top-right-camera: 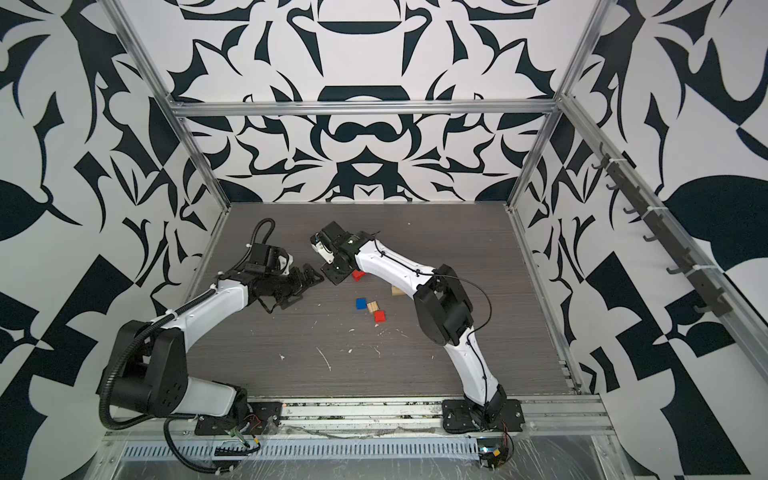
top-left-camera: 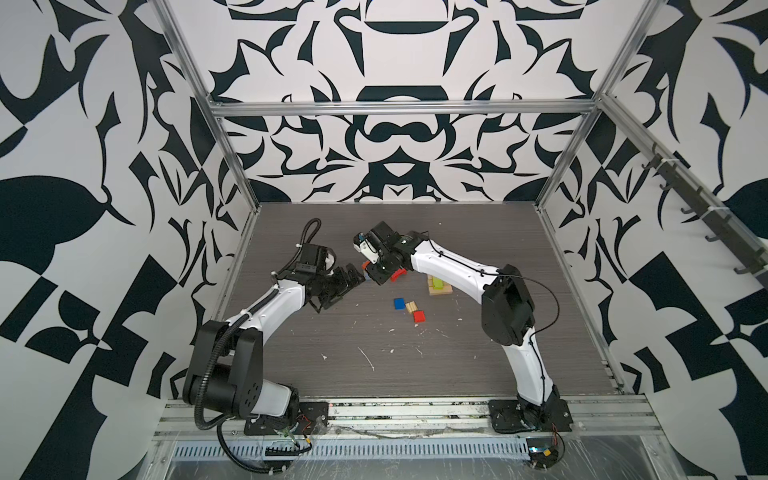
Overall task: Build the wood block tower
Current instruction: 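Lift the orange block with the right gripper and carry it over the planks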
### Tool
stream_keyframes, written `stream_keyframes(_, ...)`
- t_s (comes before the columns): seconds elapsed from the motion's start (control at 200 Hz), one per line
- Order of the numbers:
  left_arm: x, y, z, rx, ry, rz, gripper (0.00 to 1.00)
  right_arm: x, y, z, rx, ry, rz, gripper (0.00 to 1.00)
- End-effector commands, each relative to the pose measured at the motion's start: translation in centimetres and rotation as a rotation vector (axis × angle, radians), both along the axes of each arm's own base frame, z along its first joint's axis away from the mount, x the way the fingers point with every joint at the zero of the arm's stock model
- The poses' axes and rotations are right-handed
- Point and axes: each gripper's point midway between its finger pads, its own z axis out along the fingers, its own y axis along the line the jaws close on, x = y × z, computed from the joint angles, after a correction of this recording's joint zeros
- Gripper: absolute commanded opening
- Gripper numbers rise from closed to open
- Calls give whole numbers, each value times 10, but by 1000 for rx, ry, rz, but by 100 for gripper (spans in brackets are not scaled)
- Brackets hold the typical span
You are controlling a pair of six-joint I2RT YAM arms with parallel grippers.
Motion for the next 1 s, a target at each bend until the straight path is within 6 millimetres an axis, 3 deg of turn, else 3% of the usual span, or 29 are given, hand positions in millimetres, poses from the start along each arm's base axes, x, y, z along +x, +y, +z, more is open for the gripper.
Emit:
stream_keyframes(0.0,14,-15,10,-7,-41,-26,100,-1,-32,15,-16,-5,-118,27)
stream_keyframes(0.32,23,-66,12,-14,-69,-155,99,-6,-111,27,-3,0,-343,27)
stream_keyframes(0.635,33,-112,9,-36,-69,-246,99,-15,-187,20,43,26,-561,28)
stream_keyframes(0.995,39,-154,8,-60,-75,-306,99,-21,-222,-13,42,80,-682,28)
